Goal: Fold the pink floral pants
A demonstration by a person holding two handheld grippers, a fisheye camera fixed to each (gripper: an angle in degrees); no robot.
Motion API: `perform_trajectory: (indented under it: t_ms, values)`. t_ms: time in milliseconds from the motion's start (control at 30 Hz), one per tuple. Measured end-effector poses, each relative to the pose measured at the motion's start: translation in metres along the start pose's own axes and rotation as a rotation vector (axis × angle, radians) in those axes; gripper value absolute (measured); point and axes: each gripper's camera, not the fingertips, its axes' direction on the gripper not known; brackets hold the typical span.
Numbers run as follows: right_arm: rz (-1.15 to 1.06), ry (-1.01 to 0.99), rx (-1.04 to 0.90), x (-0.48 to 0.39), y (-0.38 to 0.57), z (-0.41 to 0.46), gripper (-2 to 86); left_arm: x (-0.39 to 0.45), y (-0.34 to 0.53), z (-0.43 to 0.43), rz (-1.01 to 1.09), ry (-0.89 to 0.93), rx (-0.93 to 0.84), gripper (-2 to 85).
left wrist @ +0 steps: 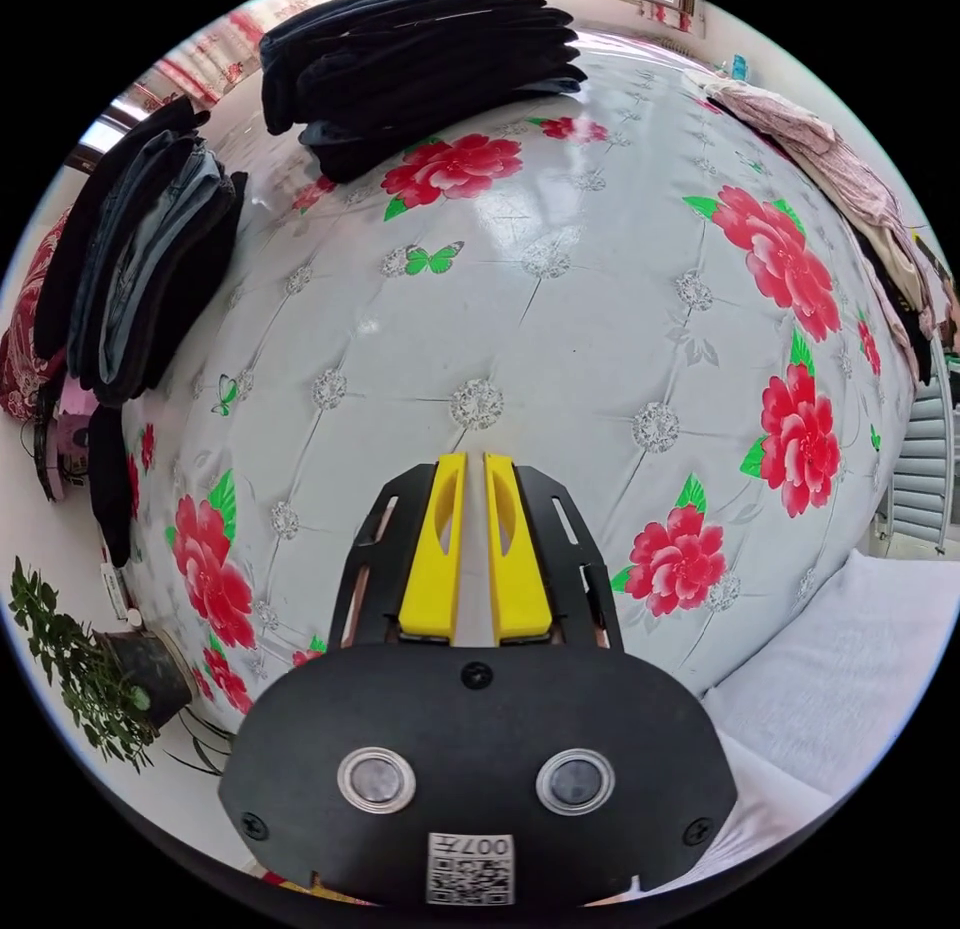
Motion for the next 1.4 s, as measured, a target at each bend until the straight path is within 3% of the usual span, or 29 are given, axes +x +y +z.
perform_trajectory:
  t_ms: [233,400,500,600,667,833,1000,1067,1133,1233,1400]
  values:
    - [0.101,0.067,-0.169,0.058,-0.022,0.069,11.4,-0.028,0.01,-0.009,-0.06,0.058,-0.001,2.9]
    - [0.097,0.114,-0.376,0.053,-0.015,0.129,4.4,-0.04,0.02,-0.019,-0.109,0.053,0.006,2.4]
    - [0.066,0.118,-0.318,0.043,-0.013,0.109,1.5,-0.047,0.032,-0.026,-0.142,0.046,0.035,1.5]
    - [-0.012,0.077,-0.11,0.029,-0.006,0.038,0.4,-0.06,0.047,-0.034,-0.196,0.064,0.07,0.4]
    - [-0.133,-0.058,0.065,0.005,0.012,-0.036,0.1,-0.072,0.063,-0.044,-0.255,0.162,0.125,-0.4]
    - [-0.34,-0.509,0.244,-0.085,0.075,-0.148,0.1,-0.074,0.098,-0.08,-0.239,0.379,0.298,0.9]
    - [-0.444,-1.025,0.206,-0.24,0.142,-0.205,0.9,-0.082,0.142,-0.129,-0.144,0.414,0.39,4.2]
    - [-0.563,-1.274,0.199,-0.319,0.176,-0.242,2.4,-0.109,0.176,-0.148,-0.195,0.371,0.427,4.7]
    - [-0.635,-1.381,0.17,-0.362,0.193,-0.266,4.4,-0.139,0.205,-0.158,-0.283,0.349,0.432,4.8]
    - [-0.746,-1.396,0.07,-0.405,0.212,-0.28,6.4,-0.181,0.258,-0.175,-0.387,0.279,0.444,5.3]
    - [-0.699,-1.138,-0.028,-0.391,0.235,-0.236,6.2,-0.18,0.291,-0.188,-0.274,0.262,0.442,6.5]
